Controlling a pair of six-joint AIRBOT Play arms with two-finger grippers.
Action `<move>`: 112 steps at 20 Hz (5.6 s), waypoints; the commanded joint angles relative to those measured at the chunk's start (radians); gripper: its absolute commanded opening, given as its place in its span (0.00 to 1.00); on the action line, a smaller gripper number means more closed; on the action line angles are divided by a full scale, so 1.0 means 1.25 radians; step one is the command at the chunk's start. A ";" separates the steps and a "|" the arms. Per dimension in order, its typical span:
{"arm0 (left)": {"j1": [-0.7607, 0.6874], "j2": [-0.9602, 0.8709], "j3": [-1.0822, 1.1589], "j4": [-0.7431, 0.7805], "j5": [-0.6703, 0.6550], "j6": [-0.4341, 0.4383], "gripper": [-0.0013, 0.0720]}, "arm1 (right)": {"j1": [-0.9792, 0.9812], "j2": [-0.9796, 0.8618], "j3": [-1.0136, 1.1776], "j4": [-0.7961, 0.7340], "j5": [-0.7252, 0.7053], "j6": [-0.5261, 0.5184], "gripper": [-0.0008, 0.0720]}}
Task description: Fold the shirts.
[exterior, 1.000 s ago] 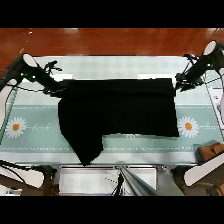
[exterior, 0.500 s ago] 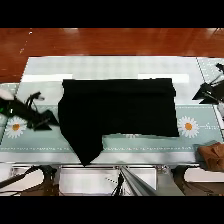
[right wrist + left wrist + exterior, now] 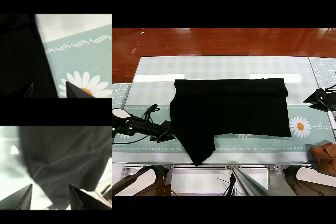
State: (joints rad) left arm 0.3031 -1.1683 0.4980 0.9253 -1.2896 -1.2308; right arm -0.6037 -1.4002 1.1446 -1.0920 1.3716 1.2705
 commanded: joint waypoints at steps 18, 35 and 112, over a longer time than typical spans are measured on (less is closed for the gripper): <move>-0.138 -0.091 -0.007 -0.098 0.116 0.027 0.05 | -0.059 0.128 -0.343 -0.014 -0.042 -0.032 0.70; -0.079 -0.044 0.280 -0.101 0.020 0.041 0.05 | 0.200 0.213 -0.256 0.057 -0.138 0.021 0.05; -0.782 -0.473 0.898 -0.085 0.237 -0.229 0.05 | 0.296 0.395 0.119 -0.035 0.015 0.164 0.05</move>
State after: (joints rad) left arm -0.6067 -1.7226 1.6207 0.7868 -1.0420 -1.4761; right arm -0.2348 -0.9451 1.2922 -1.1259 1.3472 1.4681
